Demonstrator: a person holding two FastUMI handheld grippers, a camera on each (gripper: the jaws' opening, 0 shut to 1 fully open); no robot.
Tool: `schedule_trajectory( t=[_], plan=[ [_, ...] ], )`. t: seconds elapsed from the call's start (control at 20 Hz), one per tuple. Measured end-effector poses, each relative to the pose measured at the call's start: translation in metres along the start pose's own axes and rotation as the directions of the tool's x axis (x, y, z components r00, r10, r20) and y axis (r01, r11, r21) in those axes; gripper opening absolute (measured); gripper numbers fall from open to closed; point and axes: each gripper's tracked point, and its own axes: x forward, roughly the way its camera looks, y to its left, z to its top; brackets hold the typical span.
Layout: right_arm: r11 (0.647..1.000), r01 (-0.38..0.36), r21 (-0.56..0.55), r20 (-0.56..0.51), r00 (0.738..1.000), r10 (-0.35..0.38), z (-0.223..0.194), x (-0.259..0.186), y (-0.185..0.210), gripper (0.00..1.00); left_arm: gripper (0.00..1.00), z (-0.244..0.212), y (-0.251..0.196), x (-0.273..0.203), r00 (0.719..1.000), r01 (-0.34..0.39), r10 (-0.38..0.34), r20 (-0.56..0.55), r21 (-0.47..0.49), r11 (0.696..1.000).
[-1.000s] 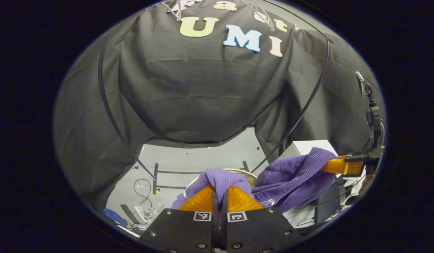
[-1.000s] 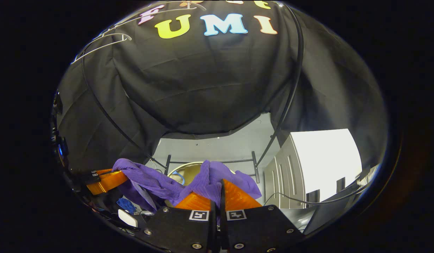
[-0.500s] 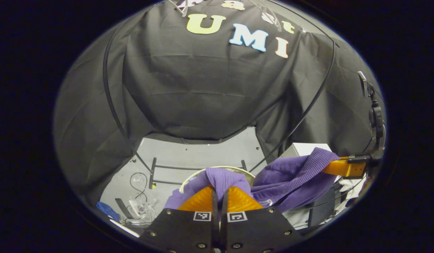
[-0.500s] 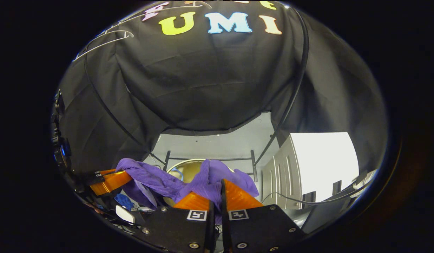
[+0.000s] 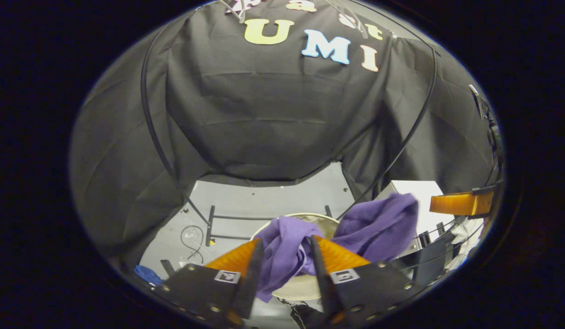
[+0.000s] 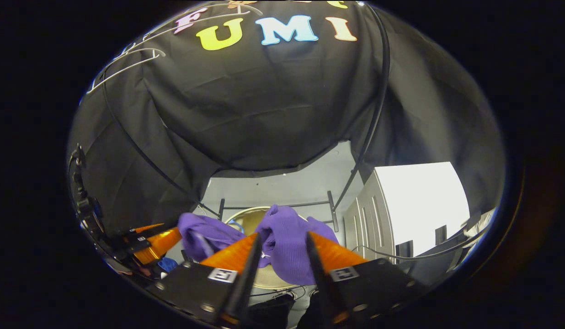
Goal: Grasp the clothes on the hanger with both hands and then place them into the laundry hamper below.
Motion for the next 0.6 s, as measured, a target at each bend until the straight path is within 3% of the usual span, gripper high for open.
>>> schedule_trajectory(
  t=[0.1, 0.15, 0.35, 0.45, 0.5, 0.55, 0.6],
  plan=[
    [1.000, 0.030, 0.002, 0.029, 0.999, -0.030, 0.012, -0.008, -0.006, 0.90, 0.92, 0.006, 0.011, -0.007, 0.999, -0.027, 0.027, 0.022, 0.018, 0.999],
    [0.999, 0.041, 0.009, 0.049, 0.998, -0.042, 0.019, -0.014, -0.011, 0.95, 0.90, 0.011, 0.017, -0.011, 0.998, -0.045, 0.043, 0.040, 0.029, 0.999],
    [0.996, 0.082, 0.037, 0.169, 0.982, -0.087, 0.053, -0.045, -0.033, 0.95, 0.90, 0.061, 0.023, -0.034, 0.985, -0.085, 0.070, 0.159, 0.086, 0.993],
    [0.993, 0.113, 0.038, 0.247, 0.962, -0.119, 0.074, -0.063, -0.049, 0.95, 0.85, 0.091, 0.017, -0.055, 0.973, -0.103, 0.079, 0.219, 0.100, 0.990],
    [0.992, 0.122, 0.040, 0.286, 0.949, -0.129, 0.083, -0.071, -0.057, 0.95, 0.85, 0.108, 0.012, -0.066, 0.965, -0.107, 0.079, 0.252, 0.100, 0.989],
    [0.991, 0.127, 0.043, 0.320, 0.938, -0.134, 0.090, -0.078, -0.064, 0.92, 0.95, 0.126, 0.003, -0.080, 0.956, -0.108, 0.077, 0.283, 0.096, 0.990],
    [0.991, 0.127, 0.044, 0.349, 0.927, -0.135, 0.098, -0.084, -0.070, 0.95, 0.90, 0.142, -0.004, -0.092, 0.948, -0.106, 0.072, 0.311, 0.094, 0.990]
  ],
)
